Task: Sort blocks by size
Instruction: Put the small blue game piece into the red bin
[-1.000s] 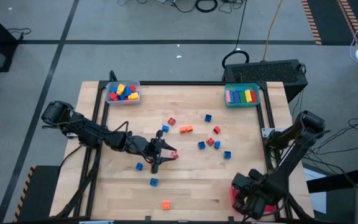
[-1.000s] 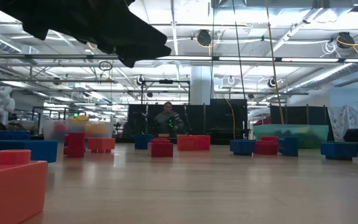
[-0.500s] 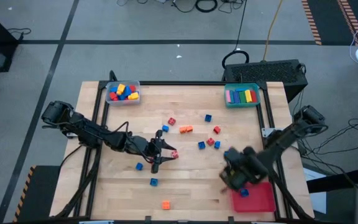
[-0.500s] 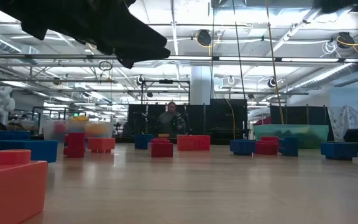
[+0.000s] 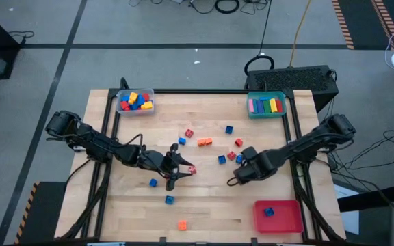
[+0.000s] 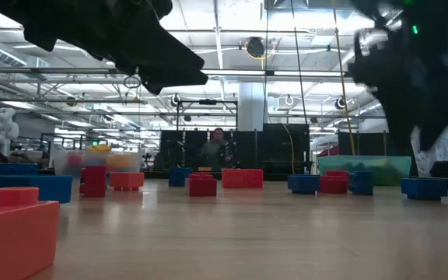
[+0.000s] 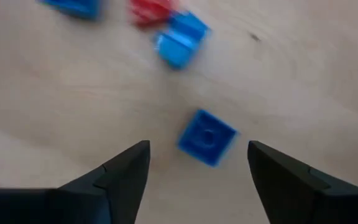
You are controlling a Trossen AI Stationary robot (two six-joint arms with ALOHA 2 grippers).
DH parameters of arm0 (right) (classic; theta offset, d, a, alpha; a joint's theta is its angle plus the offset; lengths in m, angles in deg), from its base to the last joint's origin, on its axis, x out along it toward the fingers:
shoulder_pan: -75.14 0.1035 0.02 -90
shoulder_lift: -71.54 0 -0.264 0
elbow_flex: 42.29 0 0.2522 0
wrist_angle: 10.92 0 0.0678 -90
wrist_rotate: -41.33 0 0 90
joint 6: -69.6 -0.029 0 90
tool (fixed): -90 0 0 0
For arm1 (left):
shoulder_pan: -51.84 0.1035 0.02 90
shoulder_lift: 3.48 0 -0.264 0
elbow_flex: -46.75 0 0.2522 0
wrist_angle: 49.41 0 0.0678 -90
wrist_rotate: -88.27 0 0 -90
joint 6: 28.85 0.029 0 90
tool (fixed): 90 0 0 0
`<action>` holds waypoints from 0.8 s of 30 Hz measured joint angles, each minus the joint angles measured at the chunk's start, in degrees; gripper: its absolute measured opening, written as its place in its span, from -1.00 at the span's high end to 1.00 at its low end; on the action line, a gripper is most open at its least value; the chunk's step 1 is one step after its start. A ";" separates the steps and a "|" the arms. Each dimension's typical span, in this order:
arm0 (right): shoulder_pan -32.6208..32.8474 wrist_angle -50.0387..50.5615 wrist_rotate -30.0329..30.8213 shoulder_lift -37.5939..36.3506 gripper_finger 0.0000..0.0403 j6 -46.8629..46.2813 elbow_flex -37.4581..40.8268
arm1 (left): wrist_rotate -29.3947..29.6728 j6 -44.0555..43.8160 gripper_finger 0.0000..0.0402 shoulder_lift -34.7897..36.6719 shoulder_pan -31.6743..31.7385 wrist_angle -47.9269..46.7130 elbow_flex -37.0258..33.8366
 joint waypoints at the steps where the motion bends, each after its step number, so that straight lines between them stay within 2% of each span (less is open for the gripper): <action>1: -0.23 -0.63 -0.58 0.00 -0.32 -1.02 1.29 | 0.00 -0.08 0.06 0.00 0.00 -0.36 0.00; 4: -0.28 -4.43 -1.51 0.01 -0.37 -2.54 4.82 | 0.00 -0.13 0.06 -0.02 0.00 -1.17 0.00; 9: -0.23 -17.27 -2.90 0.02 -0.42 -1.65 9.60 | 0.00 -0.13 0.06 -0.02 0.00 -0.71 0.00; 13: -0.62 -18.21 -2.78 0.02 -0.38 -3.52 11.73 | 0.45 -0.13 0.06 -0.02 0.00 -0.60 0.00; 19: -1.03 -18.38 -1.65 -0.02 -0.19 -3.81 12.23 | 1.34 -0.08 0.06 -0.02 0.00 -0.58 0.00; 24: -1.32 -17.90 -1.56 -0.02 0.13 -2.39 12.36 | 1.53 0.31 0.06 -0.02 0.00 -0.63 0.00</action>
